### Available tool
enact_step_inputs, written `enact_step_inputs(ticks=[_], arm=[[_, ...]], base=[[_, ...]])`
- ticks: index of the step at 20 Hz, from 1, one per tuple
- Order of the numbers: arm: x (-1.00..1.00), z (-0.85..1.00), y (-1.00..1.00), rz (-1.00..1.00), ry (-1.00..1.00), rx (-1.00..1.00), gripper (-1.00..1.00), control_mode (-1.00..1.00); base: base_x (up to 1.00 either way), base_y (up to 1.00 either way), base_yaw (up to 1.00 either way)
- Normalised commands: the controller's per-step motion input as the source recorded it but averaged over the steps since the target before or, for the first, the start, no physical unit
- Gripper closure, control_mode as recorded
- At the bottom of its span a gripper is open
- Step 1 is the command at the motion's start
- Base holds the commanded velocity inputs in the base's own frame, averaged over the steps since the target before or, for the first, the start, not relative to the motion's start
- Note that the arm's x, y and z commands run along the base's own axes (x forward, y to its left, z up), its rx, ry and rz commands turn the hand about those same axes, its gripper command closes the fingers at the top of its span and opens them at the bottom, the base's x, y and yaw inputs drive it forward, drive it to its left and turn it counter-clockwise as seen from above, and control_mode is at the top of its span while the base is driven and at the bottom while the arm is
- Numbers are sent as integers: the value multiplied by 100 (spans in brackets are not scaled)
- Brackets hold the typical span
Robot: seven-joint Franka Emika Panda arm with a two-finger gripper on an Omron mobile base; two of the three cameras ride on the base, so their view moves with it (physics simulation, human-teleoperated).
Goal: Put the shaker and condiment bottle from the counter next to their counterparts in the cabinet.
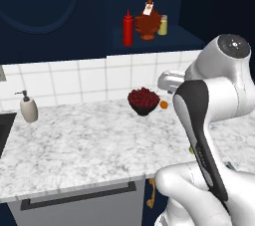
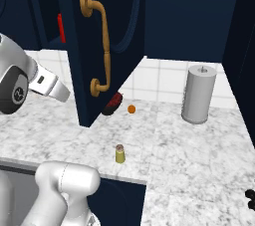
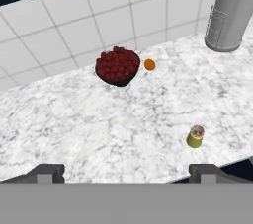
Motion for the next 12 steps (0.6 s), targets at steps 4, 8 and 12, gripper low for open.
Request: enact_step_inputs(ticks=[4, 8, 12], arm=[[-15, -13, -2, 0, 0, 0, -100, -100], [-96, -77, -21, 0, 0, 0, -100, -100], [-100, -98, -39, -1, 0, 0, -100, -100]], base=[[0, 0, 0], [0, 0, 0], [0, 0, 0]])
